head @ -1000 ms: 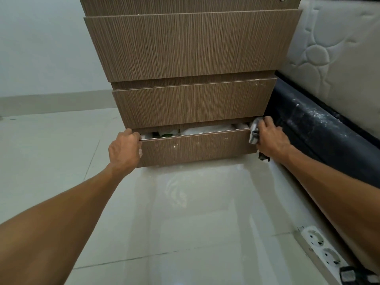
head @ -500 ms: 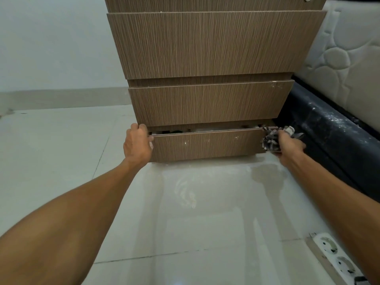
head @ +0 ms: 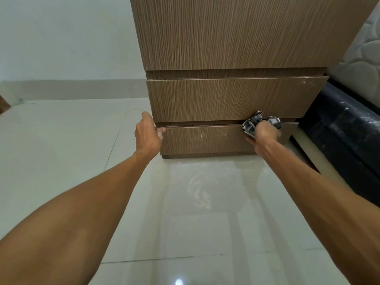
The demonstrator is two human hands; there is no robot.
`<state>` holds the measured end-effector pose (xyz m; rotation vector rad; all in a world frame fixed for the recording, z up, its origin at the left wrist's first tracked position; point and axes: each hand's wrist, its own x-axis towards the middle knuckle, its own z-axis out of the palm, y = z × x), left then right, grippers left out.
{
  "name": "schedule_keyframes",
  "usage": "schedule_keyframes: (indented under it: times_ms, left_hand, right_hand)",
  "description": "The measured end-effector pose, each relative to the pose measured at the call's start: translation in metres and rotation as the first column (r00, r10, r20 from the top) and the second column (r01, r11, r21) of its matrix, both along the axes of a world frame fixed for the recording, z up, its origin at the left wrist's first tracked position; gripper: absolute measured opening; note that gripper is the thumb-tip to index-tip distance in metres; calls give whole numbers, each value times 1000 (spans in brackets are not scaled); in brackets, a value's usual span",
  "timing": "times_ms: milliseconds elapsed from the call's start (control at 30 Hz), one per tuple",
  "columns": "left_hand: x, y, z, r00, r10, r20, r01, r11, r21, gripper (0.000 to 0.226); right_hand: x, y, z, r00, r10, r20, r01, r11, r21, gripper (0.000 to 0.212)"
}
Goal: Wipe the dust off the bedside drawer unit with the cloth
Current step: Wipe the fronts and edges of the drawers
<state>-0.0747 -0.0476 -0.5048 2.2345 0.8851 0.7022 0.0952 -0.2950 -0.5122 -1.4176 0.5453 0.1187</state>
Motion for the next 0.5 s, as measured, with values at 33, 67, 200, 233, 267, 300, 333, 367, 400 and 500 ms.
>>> schedule_keyframes:
  times_ms: [33,67,200,233,267,300,333,367,400,500]
  left_hand:
    - [0,3,-3,1000,0,-2,0,1000,-16,19]
    - [0,4,-3,1000,2,0,-2,1000,-22,19]
    - [-5,5,-6,997,-67,23,65,994,82,25]
    - [-5,6,-7,997,-71,14,70,993,91,27]
    - [-6,6,-7,998,-68,11,67,995,79,28]
    - [-5,7,-8,998,-63,9,63,996,63,29]
    - [-5,7,-8,998,-61,16,60,997,55,29]
    - [-5,7,-8,998,-59,20,58,997,54,28]
    - [-5,8,-7,998,-61,23,60,997,54,27]
    - [-8,12,-9,995,-100,27,98,994,55,21]
  right_hand:
    - [-4,6,-1,1000,6,-6,-6,999,-32,44]
    - [-8,13,-4,1000,18,-7,-18,997,-71,47]
    - [-32,53,-12,996,87,-21,-89,979,-185,53]
    - [-41,65,-12,994,103,-28,-106,975,-195,54]
    - [-49,76,-13,993,117,-31,-121,972,-202,54]
    - [-57,89,-13,990,136,-34,-140,970,-200,55]
    - [-65,100,-14,987,156,-38,-161,970,-185,56]
    - [-72,112,-16,983,180,-46,-185,969,-163,56]
    - [-78,123,-17,978,203,-54,-208,968,-137,55]
    - [-95,154,-18,959,274,-79,-278,959,-53,50]
